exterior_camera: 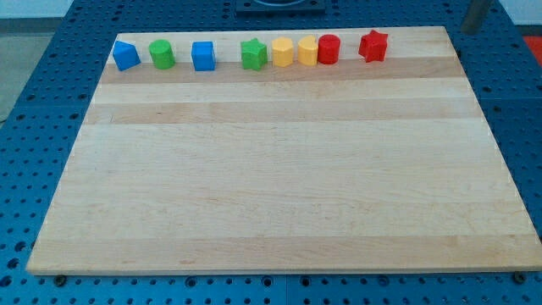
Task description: Move your arm to top right
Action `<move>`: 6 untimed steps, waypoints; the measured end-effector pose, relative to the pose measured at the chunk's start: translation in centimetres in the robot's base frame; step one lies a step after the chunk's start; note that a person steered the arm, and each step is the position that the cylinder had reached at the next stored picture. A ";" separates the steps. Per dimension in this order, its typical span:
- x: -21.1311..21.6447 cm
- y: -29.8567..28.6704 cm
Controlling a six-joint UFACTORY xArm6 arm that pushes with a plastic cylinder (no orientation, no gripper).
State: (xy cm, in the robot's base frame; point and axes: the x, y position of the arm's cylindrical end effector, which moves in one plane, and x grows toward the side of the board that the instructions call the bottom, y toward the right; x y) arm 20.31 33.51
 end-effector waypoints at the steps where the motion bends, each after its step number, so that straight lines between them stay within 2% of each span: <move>1: 0.0 0.0; 3: 0.1 -0.1; 4: 2.8 -1.7; 5: 6.5 -7.5; 6: 6.6 -8.7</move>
